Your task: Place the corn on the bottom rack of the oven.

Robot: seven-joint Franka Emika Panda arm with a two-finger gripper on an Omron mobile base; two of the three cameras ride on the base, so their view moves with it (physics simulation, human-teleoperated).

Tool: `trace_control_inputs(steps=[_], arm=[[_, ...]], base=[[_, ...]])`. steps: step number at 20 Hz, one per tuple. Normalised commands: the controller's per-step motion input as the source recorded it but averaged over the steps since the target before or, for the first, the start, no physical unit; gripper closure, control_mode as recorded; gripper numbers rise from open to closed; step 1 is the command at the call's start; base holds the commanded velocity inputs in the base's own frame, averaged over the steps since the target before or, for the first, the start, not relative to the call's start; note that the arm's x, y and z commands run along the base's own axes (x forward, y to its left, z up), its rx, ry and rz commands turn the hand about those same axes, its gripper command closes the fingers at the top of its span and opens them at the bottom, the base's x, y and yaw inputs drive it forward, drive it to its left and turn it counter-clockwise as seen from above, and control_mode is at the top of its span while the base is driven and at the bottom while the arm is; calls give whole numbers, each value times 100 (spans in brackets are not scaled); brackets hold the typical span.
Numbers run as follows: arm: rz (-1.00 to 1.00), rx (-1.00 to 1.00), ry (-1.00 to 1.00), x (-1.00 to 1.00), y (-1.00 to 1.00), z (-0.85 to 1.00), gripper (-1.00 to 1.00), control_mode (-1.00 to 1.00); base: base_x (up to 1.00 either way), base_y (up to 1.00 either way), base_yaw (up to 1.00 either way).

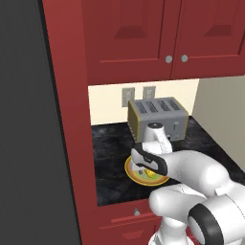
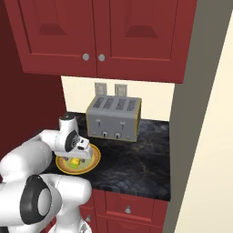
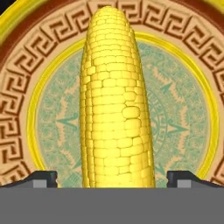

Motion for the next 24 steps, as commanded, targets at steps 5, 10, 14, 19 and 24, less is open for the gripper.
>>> trace_control_inputs(steps=[5, 10, 14, 19, 24], arm=[[0, 1, 0, 0, 0, -6, 100, -100], [0, 0, 0, 0, 0, 0, 100, -100], [-4, -1, -5, -18, 0, 56, 100, -100], [-2, 0, -8, -66, -1, 100, 100, -100], [-3, 0, -12, -100, -18, 99, 100, -100]], base=[[0, 0, 0], [0, 0, 0], [0, 0, 0], [0, 0, 0], [0, 0, 0]])
